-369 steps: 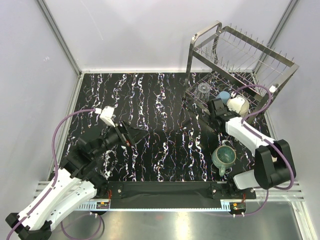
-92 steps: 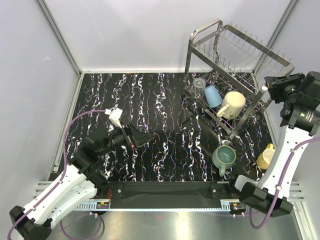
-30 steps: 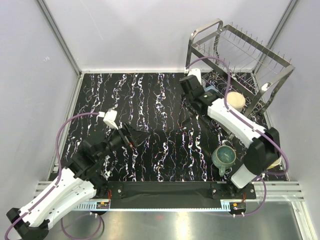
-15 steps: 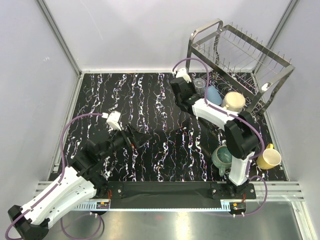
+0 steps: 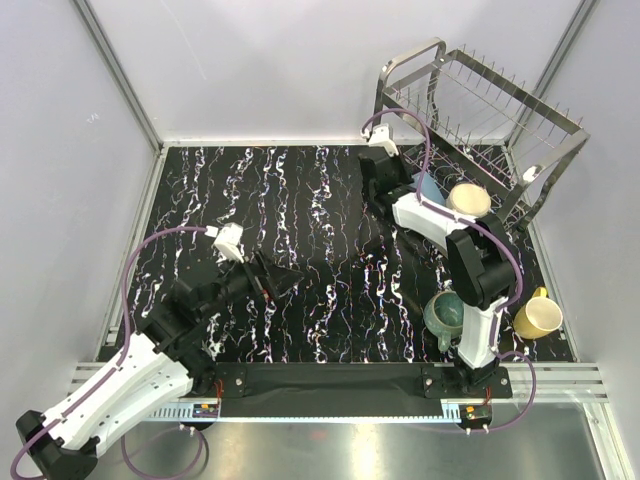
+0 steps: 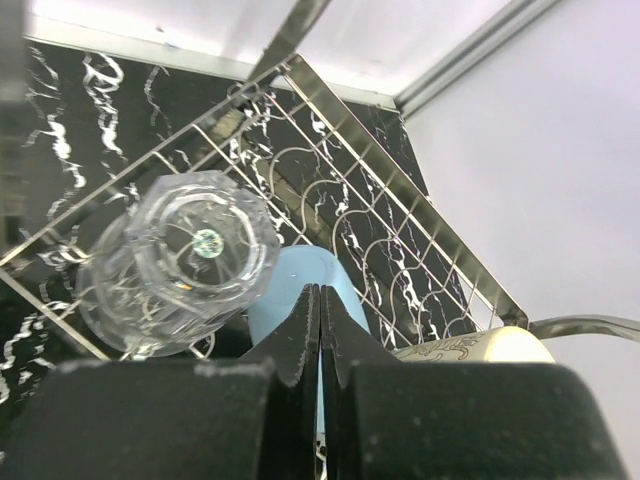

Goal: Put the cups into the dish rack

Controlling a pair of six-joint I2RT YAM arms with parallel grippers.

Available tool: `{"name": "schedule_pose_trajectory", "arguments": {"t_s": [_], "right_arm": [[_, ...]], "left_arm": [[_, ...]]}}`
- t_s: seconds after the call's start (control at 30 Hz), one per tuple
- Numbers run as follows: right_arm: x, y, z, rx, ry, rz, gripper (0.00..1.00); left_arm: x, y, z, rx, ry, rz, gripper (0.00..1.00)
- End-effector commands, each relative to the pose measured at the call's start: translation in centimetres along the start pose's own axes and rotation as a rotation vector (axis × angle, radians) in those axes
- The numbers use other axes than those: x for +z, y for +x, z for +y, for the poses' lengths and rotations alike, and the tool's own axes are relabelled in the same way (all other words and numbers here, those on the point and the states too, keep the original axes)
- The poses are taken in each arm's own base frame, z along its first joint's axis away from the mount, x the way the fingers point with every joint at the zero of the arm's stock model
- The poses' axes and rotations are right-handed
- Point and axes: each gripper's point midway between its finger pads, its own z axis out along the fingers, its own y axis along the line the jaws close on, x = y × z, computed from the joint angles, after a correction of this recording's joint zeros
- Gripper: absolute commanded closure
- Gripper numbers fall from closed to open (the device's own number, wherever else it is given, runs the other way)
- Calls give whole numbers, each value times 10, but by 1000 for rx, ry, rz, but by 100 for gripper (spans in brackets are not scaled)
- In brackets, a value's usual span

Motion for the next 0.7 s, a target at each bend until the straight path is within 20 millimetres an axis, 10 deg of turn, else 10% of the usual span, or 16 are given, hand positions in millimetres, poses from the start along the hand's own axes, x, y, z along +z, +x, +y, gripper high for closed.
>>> {"name": "schedule_pose_trajectory", "arguments": {"t_s": [0.0,0.67], "right_arm": [[8,-1,-7,43,48,-9,100],[31,32,-2,63,22,66,100]], "left_arm": [[2,-4,-9,28,51,-11,5],[-3,-3,-6,27,55,-8,4]]}}
